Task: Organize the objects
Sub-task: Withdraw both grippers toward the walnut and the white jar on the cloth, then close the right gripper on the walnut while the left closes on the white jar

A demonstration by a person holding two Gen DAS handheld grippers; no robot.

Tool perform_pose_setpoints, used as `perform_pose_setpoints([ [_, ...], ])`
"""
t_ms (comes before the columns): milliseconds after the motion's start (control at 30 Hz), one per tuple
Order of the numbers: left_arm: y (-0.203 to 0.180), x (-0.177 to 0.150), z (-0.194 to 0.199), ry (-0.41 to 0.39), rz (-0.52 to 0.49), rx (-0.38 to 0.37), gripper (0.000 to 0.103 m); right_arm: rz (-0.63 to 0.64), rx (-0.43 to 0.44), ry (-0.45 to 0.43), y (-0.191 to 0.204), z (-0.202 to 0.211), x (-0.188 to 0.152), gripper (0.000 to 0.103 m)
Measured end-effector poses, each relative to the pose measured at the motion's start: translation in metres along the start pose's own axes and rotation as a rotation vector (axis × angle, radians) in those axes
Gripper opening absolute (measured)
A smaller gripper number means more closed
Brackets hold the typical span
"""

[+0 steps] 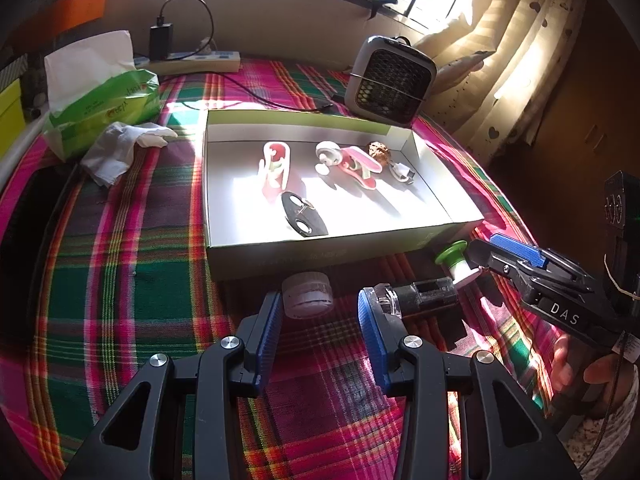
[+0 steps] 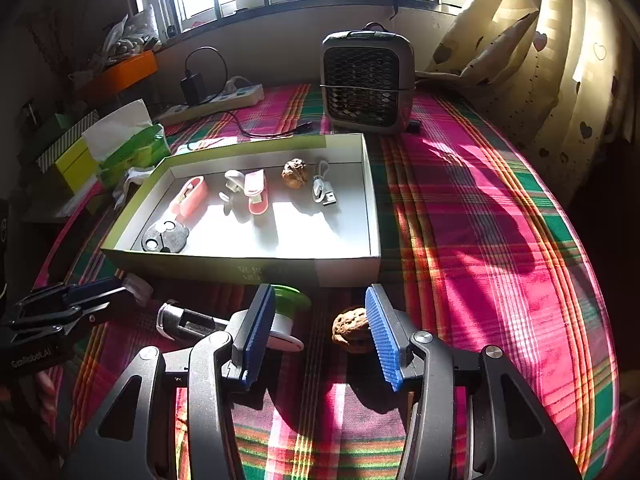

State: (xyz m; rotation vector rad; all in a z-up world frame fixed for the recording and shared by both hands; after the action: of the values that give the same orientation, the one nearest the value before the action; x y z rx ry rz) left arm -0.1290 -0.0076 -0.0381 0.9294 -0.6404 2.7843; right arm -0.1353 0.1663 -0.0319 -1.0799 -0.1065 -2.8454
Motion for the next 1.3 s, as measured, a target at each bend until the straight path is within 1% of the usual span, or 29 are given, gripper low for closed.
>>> perform_pose_setpoints([
  [233, 0.001, 0.0, -0.006, 0.012, 0.006, 0.007, 0.037, -0.008, -0.008, -0.005, -0.007, 0.002, -0.003, 0.048],
  [367, 0.003, -0.001, -0.01, 0.024, 0.011, 0.009, 0.037, -0.014, -0.022, 0.006, -0.013, -0.001, -0.007, 0.049],
  [800, 0.004, 0.001, -0.012, 0.02, 0.006, 0.009, 0.037, -0.038, -0.06, 0.042, -0.03, -0.011, -0.023, 0.049],
  [900, 0.005, 0.002, -0.013, 0.019, 0.012, 0.006, 0.037, -0.028, -0.077, 0.043, -0.03, -0.013, -0.024, 0.049],
  [1300, 0.005, 0.002, -0.014, 0.009, 0.03, 0.015, 0.037, 0.001, -0.098, 0.048, -0.028, -0.014, -0.023, 0.049],
])
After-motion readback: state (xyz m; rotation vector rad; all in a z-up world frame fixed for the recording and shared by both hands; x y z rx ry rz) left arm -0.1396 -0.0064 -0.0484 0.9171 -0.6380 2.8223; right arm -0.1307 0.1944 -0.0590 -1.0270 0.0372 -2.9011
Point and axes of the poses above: each gripper's, at about its wrist camera, not at the fingertips, and z roughly against the way its jaws point, y to its left, x to its top, the point moved 7 cm from there along -z, roughly the way its jaws point, and after that the axes turned 5 degrees about -x, right-handed, at the moved point
